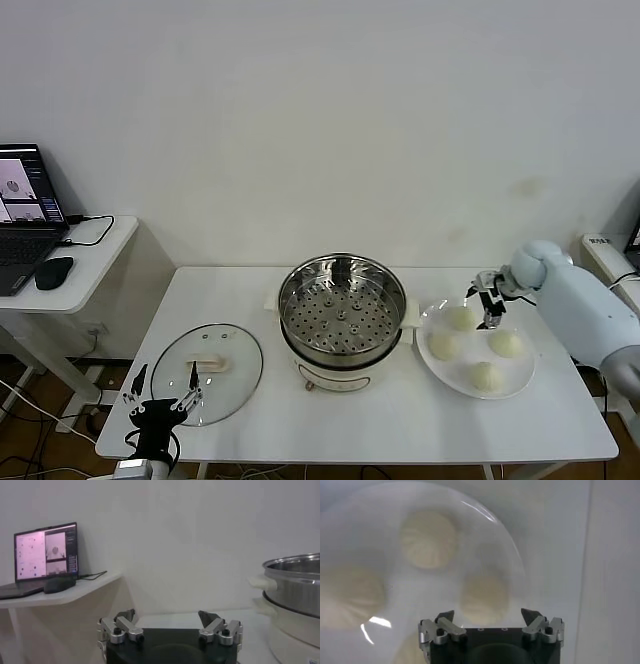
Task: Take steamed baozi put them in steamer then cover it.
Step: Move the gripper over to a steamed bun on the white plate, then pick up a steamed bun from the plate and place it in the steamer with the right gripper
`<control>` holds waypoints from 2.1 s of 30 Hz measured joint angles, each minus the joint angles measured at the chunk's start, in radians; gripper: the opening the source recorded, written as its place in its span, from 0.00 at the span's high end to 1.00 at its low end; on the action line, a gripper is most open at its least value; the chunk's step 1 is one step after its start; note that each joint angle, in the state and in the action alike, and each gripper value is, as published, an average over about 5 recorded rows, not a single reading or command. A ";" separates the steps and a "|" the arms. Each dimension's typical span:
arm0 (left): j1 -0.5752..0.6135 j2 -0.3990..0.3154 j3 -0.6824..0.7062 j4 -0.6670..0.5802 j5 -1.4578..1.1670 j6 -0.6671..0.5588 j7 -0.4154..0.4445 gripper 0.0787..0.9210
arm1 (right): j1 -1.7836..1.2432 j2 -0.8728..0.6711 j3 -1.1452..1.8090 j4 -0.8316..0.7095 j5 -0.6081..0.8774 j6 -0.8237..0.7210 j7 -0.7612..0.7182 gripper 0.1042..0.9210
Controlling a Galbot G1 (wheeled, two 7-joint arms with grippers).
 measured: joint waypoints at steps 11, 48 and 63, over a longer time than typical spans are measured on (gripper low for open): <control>0.000 -0.002 0.002 0.003 0.001 -0.003 -0.001 0.12 | 0.001 0.047 0.003 -0.067 -0.046 0.010 0.022 0.15; 0.010 0.000 0.011 -0.019 0.002 -0.007 -0.005 0.12 | 0.010 0.007 -0.020 -0.013 -0.003 -0.003 0.019 0.45; 0.006 0.008 0.016 -0.037 -0.032 -0.004 -0.002 0.12 | 0.342 -0.106 -0.274 0.237 0.314 -0.041 -0.014 0.44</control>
